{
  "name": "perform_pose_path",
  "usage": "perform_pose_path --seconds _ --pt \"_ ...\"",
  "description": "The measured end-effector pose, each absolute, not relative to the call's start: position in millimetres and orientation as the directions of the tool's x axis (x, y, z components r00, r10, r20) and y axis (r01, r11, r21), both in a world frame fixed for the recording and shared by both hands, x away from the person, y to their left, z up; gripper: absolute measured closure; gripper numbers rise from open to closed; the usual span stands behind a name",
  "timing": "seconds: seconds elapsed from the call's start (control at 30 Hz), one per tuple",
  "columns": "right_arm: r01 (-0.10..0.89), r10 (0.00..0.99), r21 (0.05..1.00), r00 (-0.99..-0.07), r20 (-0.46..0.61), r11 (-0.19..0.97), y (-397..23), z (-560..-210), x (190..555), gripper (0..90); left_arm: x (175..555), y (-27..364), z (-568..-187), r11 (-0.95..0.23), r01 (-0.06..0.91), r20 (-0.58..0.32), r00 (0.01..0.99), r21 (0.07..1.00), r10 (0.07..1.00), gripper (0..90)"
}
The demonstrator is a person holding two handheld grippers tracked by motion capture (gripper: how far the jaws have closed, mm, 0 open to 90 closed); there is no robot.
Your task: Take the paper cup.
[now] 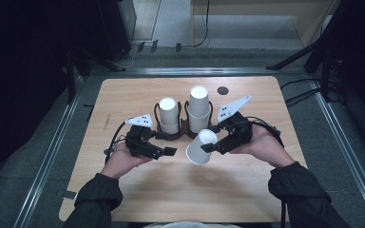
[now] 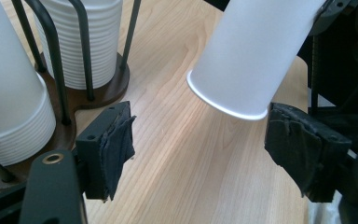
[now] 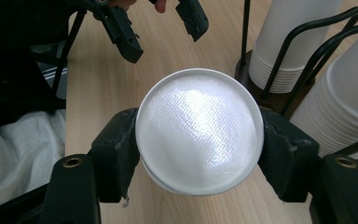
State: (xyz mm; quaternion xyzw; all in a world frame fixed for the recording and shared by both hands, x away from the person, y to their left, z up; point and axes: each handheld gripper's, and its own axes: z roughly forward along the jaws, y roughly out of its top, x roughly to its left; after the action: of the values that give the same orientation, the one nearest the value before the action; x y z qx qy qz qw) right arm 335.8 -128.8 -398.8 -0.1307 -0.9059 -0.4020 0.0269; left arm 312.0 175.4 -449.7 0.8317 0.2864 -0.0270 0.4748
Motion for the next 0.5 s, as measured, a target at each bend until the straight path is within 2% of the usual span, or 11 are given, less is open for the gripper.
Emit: perform_pose_path --seconds 0.23,0.5 --pt "0.256 0.199 0.713 -0.966 0.164 0.653 -122.1 -412.8 332.9 35.0 308.1 171.4 -453.1 -0.364 0.512 -0.343 0.832 0.778 0.437 22.4" --pt "0.254 0.193 0.725 -0.967 0.168 0.64 -119.7 -420.6 328.1 35.0 307.0 162.6 -461.1 -0.404 0.483 -0.326 0.857 0.777 0.398 19.6"
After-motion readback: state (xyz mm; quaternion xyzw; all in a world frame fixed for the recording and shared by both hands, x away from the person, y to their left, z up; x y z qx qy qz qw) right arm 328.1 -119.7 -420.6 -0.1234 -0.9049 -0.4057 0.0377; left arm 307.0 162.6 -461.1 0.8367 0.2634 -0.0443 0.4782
